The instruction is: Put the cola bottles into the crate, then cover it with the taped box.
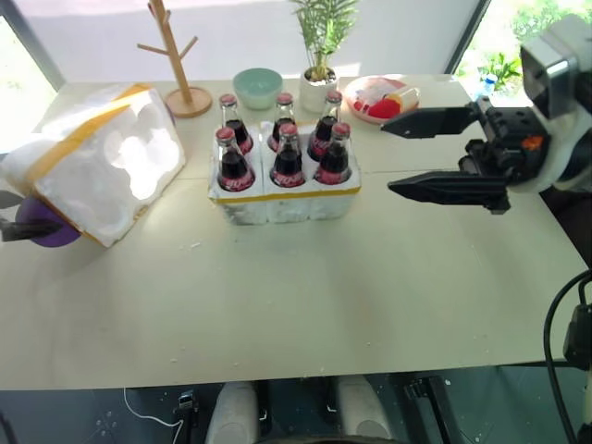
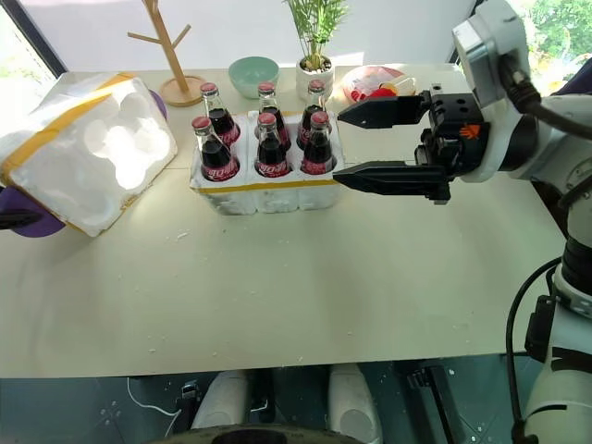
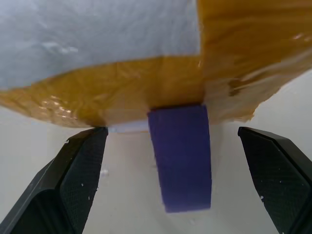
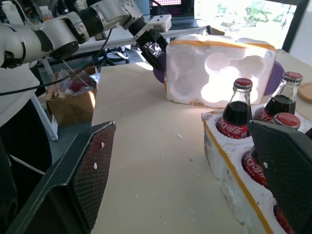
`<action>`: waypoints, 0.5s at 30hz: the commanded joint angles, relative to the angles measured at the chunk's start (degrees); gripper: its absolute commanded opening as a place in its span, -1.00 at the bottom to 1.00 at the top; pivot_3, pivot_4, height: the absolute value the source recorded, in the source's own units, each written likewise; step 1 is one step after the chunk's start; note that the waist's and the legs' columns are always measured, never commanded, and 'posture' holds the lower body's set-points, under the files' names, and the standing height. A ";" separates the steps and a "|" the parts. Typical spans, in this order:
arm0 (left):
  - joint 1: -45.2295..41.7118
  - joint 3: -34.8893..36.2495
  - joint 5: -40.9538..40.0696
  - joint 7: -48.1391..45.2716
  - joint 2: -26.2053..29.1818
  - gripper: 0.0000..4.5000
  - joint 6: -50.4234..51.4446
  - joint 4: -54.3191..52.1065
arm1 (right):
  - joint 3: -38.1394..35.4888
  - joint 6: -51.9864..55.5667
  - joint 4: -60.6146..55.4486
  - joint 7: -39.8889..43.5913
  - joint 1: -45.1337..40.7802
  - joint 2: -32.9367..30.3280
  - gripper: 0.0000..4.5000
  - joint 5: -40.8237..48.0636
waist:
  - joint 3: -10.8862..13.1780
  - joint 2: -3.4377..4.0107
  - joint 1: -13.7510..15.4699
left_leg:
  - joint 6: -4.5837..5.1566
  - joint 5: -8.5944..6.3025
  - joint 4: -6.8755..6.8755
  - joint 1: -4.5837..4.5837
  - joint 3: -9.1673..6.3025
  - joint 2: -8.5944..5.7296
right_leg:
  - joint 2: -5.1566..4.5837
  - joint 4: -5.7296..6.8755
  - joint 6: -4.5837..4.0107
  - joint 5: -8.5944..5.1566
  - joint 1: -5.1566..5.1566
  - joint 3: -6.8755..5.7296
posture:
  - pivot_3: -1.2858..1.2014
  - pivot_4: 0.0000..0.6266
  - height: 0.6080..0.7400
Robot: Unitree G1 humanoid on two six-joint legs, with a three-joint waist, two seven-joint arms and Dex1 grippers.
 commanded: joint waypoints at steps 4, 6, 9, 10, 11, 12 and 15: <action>-9.34 -7.20 8.29 -0.01 -3.22 1.00 -5.68 11.53 | -5.08 0.07 -4.24 -4.19 2.13 -1.84 0.97 3.90 | 0.00 -0.01 -0.18 | 0.11 -0.06 0.02 0.00 -0.01 0.04 | 0.03 0.01 -0.01 0.00 -0.02 0.03 | 0.03 -0.52 1.00; -11.11 -7.92 9.35 0.35 -4.14 0.89 -6.99 14.05 | -5.51 -0.02 -4.58 -5.11 2.66 -2.20 0.99 4.40 | 0.00 -0.01 -0.13 | 0.19 -0.11 0.03 0.01 -0.02 0.04 | 0.02 0.02 -0.01 0.00 -0.01 0.03 | 0.03 -0.52 1.00; -13.02 -8.27 10.63 1.11 -5.36 0.40 -8.85 16.99 | -6.12 -0.37 -5.10 -6.32 3.50 -2.81 1.00 4.90 | -0.01 -0.01 0.00 | 0.20 -0.11 0.09 0.02 -0.04 0.04 | 0.00 0.05 -0.02 0.00 0.01 0.03 | 0.03 -0.52 1.00; -13.39 -8.35 10.88 1.24 -5.51 0.17 -9.29 17.61 | -6.12 -0.55 -5.19 -6.63 3.66 -2.93 1.00 5.07 | -0.01 -0.02 0.02 | 0.21 -0.11 0.12 0.02 -0.06 0.04 | -0.01 0.07 -0.02 0.01 0.03 0.03 | 0.03 -0.52 1.00; -13.70 -8.37 11.05 1.36 -5.61 -0.10 -9.61 18.09 | -6.11 -0.73 -5.31 -6.92 3.85 -3.02 1.00 5.20 | -0.01 -0.02 0.02 | 0.21 -0.12 0.15 0.02 -0.08 0.05 | -0.01 0.08 -0.02 0.00 0.05 0.03 | 0.03 -0.52 1.00; -13.97 -8.37 11.19 1.42 -5.71 -0.31 -9.88 18.50 | -6.05 -0.93 -5.37 -7.12 4.00 -3.10 1.00 5.28 | -0.02 -0.02 0.00 | 0.22 -0.12 0.18 0.02 -0.09 0.05 | -0.01 0.11 -0.02 0.00 0.06 0.03 | 0.03 -0.52 1.00; -14.48 -7.99 11.27 1.18 -5.70 -0.84 -10.30 19.04 | -5.64 -1.59 -5.17 -7.37 4.02 -3.27 1.00 5.17 | -0.01 -0.02 -0.03 | 0.26 -0.15 0.29 0.02 -0.11 0.06 | -0.02 0.21 -0.02 0.00 0.06 0.03 | 0.03 -0.52 1.00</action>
